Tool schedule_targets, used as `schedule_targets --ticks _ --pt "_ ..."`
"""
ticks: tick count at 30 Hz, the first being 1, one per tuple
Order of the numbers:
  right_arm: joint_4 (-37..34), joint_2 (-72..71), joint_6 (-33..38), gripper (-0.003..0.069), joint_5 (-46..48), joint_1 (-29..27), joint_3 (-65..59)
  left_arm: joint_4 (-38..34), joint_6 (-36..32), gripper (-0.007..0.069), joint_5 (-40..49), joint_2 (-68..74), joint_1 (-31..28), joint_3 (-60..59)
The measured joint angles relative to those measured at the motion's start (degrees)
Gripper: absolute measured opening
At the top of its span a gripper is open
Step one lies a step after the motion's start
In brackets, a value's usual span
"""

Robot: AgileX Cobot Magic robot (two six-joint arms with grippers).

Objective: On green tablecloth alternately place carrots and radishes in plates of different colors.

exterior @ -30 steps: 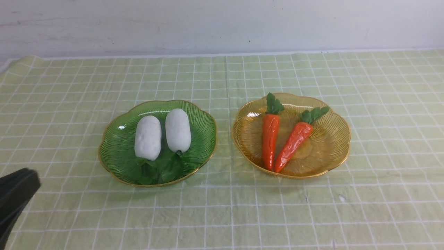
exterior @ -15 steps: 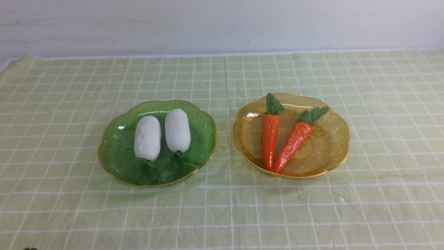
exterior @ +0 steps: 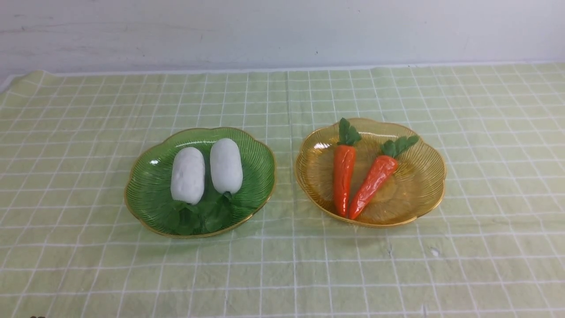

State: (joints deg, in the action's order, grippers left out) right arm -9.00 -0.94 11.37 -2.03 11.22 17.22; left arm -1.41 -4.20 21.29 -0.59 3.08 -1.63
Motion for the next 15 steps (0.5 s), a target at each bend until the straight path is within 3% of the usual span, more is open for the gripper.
schedule_targets --ticks 11,15 --pt "0.48 0.00 0.89 -0.0014 0.69 0.00 0.00 0.07 0.00 -0.0008 0.12 0.00 0.00 0.00" --pt "3.17 0.00 3.53 -0.0014 7.97 -0.61 -0.38 0.07 0.00 -0.0008 0.19 0.00 0.00 0.00"
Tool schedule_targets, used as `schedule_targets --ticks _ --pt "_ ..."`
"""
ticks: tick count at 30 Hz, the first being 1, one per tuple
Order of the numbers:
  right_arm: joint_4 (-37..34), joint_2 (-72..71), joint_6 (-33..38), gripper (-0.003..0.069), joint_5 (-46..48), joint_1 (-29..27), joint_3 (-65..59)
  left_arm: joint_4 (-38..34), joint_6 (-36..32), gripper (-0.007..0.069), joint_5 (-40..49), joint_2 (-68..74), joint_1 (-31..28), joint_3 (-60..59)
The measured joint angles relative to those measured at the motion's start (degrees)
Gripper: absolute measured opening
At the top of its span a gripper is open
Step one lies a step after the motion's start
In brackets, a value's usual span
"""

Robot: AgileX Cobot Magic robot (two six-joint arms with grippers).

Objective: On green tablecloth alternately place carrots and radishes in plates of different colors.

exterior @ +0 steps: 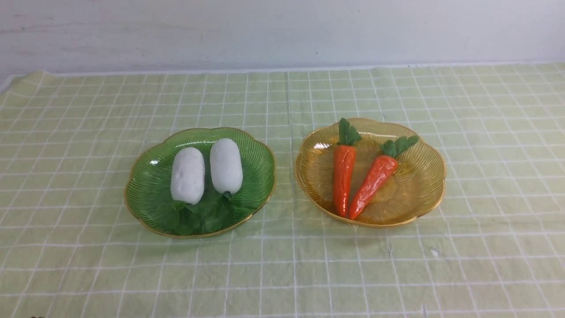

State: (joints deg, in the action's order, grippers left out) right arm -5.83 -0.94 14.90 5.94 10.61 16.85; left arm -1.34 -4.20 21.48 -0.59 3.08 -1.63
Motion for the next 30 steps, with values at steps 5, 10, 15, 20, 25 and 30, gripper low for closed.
schedule_targets --ticks 5,10,15,20,25,30 --pt "3.23 0.00 1.33 -0.0014 11.61 -6.89 -5.94 0.00 0.00 -0.0008 0.12 0.00 0.00 0.00" --pt "2.95 0.00 -1.20 -0.0014 16.99 -12.52 -16.43 0.00 0.00 -0.0008 0.12 0.00 0.00 0.00" --pt "1.51 0.07 -4.24 -0.0014 17.25 -13.03 -17.86 0.00 0.00 -0.0008 0.33 0.00 0.00 0.05" --pt "1.15 0.07 -5.51 -0.0014 17.13 -13.03 -17.86 0.00 0.00 -0.0008 0.33 0.00 0.00 0.05" --pt "1.09 0.07 -5.55 -0.0014 17.07 -13.03 -17.87 0.00 0.00 -0.0008 0.33 0.00 0.00 0.05" --pt "1.09 0.07 -5.55 -0.0014 17.07 -13.03 -17.87 0.00 0.00 -0.0008 0.33 0.00 0.00 0.05"
